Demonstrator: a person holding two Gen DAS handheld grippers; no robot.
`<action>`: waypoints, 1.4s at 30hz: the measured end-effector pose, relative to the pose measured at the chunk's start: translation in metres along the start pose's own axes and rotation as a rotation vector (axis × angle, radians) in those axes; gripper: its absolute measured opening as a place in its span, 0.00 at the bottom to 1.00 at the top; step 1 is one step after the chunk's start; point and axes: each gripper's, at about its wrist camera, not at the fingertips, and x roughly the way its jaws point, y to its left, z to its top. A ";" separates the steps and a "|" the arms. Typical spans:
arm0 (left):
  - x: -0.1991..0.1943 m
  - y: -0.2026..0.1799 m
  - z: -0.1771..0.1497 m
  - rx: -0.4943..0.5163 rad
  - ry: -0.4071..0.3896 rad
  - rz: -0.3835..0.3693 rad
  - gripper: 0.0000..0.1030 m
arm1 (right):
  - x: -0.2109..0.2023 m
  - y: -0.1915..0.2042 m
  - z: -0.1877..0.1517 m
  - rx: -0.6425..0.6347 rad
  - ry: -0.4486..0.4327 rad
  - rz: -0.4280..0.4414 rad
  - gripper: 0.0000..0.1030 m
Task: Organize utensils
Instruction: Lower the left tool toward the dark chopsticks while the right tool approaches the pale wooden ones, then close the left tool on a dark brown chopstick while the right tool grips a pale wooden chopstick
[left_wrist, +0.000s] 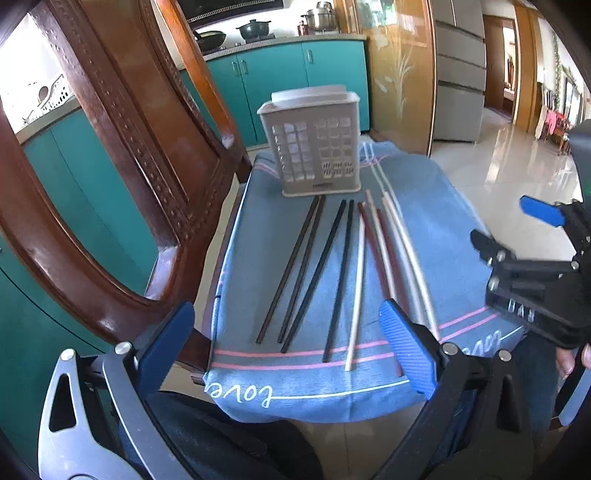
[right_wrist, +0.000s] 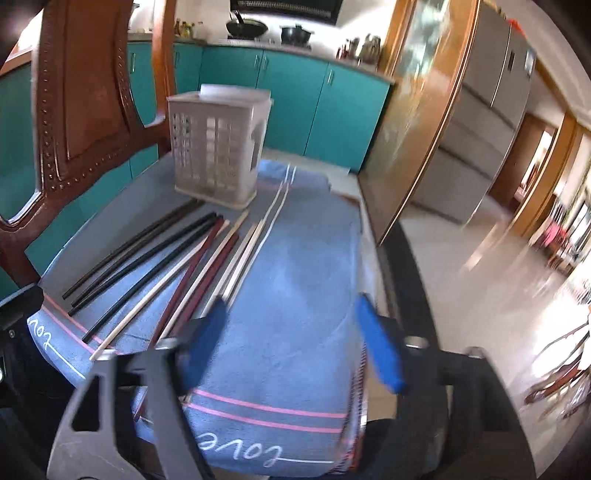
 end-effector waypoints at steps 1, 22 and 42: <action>0.003 0.000 0.000 0.001 0.005 0.002 0.95 | 0.004 0.001 0.000 0.008 0.010 0.009 0.50; 0.056 -0.012 0.013 0.042 0.043 -0.073 0.88 | 0.037 -0.001 0.001 0.042 0.138 0.060 0.48; 0.132 0.022 0.043 -0.083 0.210 -0.186 0.17 | 0.099 0.019 0.021 0.218 0.321 0.279 0.22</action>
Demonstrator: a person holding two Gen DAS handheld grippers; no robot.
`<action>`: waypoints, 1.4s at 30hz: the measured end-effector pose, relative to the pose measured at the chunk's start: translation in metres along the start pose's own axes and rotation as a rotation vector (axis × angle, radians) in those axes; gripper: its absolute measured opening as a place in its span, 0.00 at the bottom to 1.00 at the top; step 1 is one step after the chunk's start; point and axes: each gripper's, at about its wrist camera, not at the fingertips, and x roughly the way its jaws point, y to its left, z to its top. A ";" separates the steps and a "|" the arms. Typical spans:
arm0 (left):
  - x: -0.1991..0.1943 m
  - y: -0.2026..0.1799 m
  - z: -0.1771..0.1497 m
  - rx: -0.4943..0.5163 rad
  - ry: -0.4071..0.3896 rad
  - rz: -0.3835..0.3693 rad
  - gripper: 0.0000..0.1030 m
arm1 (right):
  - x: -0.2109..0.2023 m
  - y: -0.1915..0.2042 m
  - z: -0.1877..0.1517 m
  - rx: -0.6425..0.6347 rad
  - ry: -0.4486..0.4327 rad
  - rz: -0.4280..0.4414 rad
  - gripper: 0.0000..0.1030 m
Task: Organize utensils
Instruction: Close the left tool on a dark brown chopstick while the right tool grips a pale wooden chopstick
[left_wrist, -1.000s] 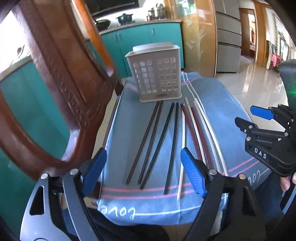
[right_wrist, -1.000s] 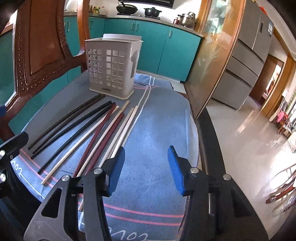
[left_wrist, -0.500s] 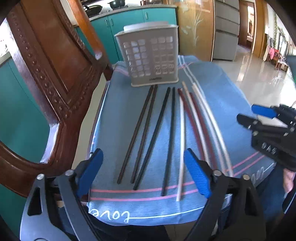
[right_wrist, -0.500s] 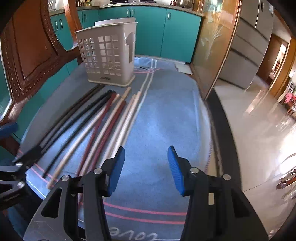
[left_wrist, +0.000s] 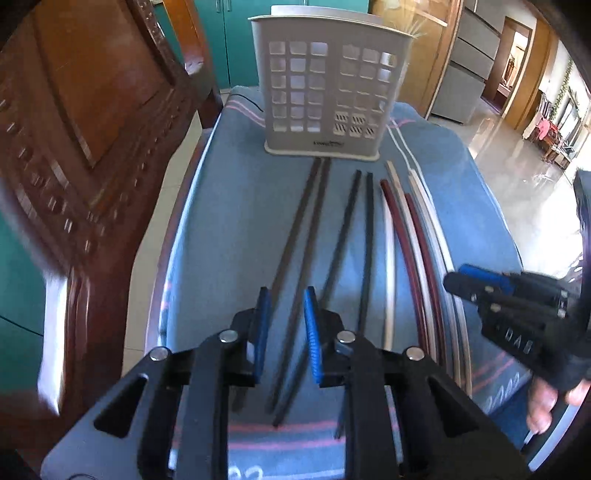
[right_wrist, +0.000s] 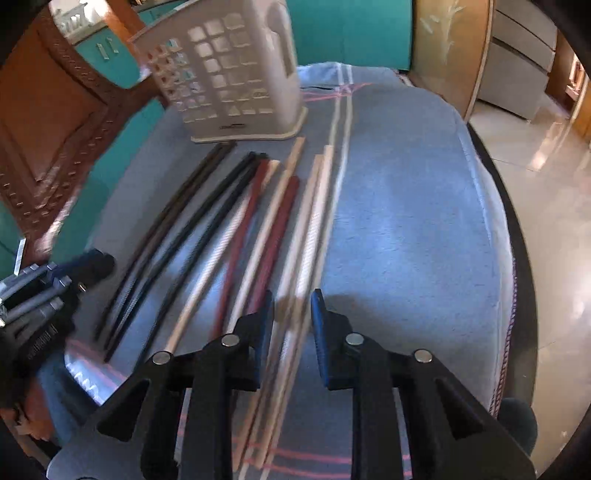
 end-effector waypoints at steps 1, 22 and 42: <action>0.004 0.001 0.005 -0.002 0.002 -0.003 0.17 | -0.001 -0.001 0.000 0.007 -0.001 0.002 0.22; 0.053 0.014 0.017 -0.078 0.110 -0.069 0.09 | 0.006 -0.011 0.016 -0.115 0.007 -0.078 0.07; 0.054 0.002 0.033 -0.041 0.102 -0.082 0.09 | 0.003 -0.002 0.014 -0.222 0.031 -0.115 0.14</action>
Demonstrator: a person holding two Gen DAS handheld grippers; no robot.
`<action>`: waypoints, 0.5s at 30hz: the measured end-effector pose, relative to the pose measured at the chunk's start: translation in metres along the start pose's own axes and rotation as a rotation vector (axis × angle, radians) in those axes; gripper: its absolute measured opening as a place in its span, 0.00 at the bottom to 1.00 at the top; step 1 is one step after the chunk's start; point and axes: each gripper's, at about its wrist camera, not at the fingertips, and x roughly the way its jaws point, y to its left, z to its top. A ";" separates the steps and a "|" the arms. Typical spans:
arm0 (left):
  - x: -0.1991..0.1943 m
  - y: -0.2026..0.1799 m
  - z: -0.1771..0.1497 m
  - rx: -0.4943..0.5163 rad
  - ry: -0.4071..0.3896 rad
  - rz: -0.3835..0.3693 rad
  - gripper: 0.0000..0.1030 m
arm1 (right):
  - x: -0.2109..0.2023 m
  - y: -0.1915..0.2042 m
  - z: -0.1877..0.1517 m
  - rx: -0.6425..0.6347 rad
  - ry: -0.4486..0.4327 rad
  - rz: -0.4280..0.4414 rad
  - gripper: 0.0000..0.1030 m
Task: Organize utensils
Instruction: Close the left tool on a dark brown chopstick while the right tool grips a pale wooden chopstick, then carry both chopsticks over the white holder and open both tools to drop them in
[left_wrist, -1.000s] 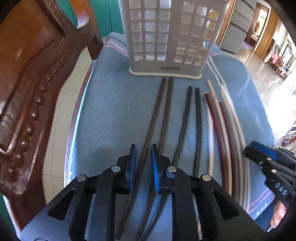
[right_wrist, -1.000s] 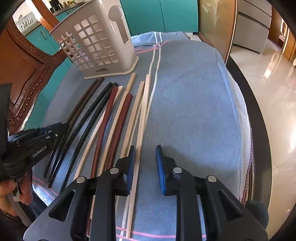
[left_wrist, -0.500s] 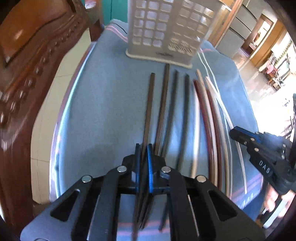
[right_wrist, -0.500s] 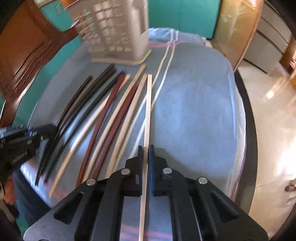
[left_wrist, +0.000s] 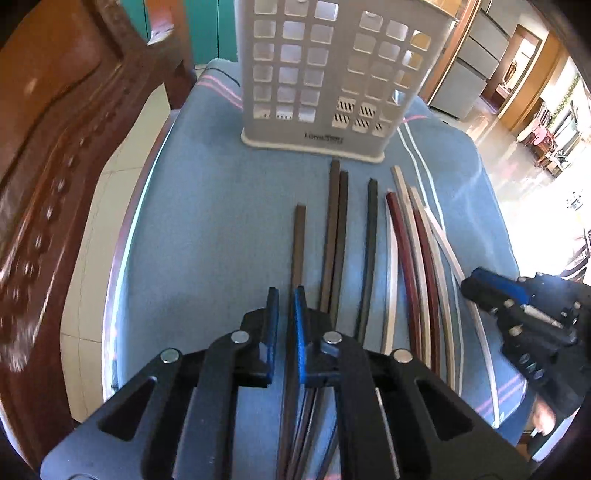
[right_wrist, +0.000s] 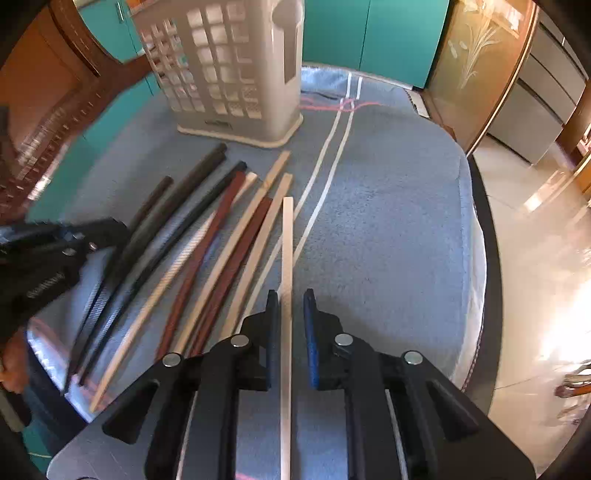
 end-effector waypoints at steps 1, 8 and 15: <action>0.002 -0.001 0.004 0.005 0.002 0.007 0.09 | 0.001 0.001 0.000 -0.003 -0.002 -0.007 0.14; 0.010 -0.007 0.017 0.018 0.012 0.054 0.23 | 0.006 -0.001 0.009 -0.004 -0.017 -0.017 0.25; 0.011 -0.016 0.017 0.024 0.004 0.071 0.23 | 0.019 -0.008 0.025 0.005 -0.003 -0.004 0.26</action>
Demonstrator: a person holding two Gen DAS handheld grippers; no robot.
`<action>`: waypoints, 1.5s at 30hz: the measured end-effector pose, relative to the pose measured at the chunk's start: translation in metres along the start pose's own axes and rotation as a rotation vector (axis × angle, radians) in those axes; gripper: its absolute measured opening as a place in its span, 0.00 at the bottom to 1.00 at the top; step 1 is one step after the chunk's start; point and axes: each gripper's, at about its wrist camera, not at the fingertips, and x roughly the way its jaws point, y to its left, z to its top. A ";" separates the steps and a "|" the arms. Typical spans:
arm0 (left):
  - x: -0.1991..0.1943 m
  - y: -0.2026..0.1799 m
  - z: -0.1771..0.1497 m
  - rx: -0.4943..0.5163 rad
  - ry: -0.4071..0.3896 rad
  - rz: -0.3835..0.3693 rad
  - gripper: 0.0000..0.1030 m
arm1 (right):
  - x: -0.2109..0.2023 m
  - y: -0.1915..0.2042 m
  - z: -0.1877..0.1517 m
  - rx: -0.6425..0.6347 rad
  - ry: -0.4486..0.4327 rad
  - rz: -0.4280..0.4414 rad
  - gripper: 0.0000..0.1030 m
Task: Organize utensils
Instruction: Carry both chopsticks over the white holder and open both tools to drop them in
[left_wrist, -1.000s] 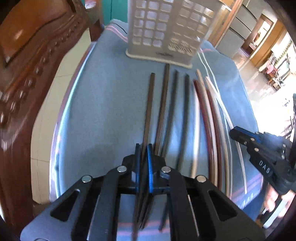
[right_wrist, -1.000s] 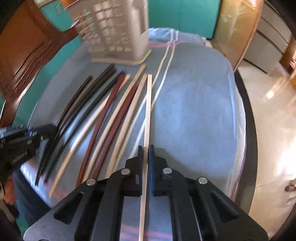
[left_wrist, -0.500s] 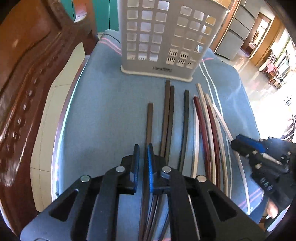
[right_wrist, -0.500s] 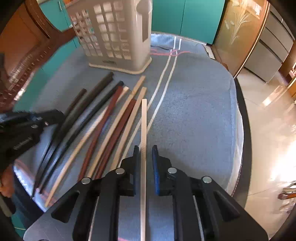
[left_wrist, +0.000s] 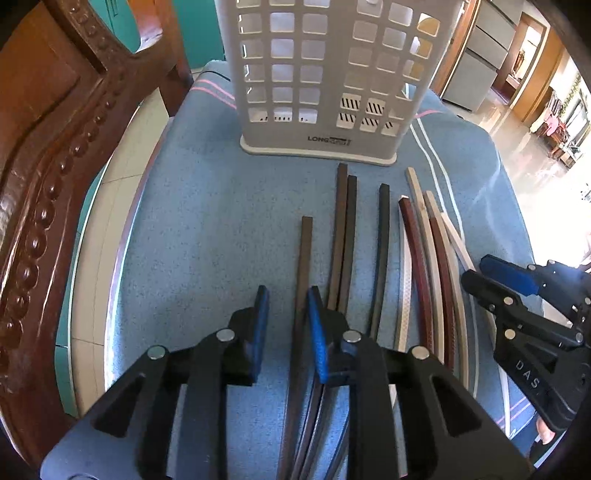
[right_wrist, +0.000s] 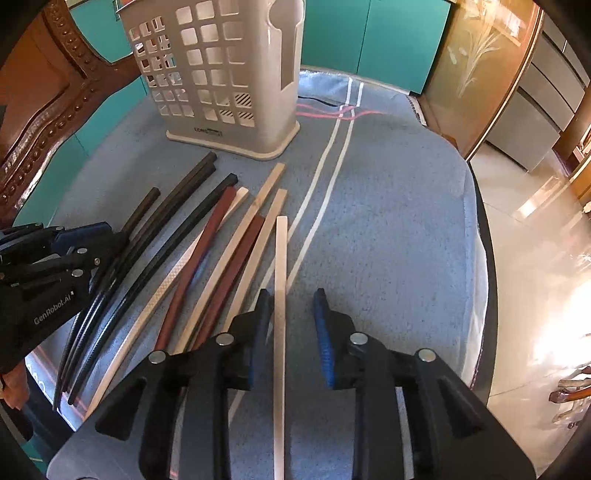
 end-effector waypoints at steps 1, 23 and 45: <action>0.001 -0.003 -0.002 0.002 -0.001 0.002 0.23 | 0.002 -0.001 0.002 0.004 -0.001 0.004 0.27; -0.098 0.006 -0.015 -0.021 -0.189 -0.082 0.07 | -0.107 -0.016 0.022 0.018 -0.292 0.152 0.06; -0.294 0.040 0.092 -0.113 -0.649 -0.084 0.07 | -0.275 -0.027 0.132 0.175 -0.835 0.156 0.06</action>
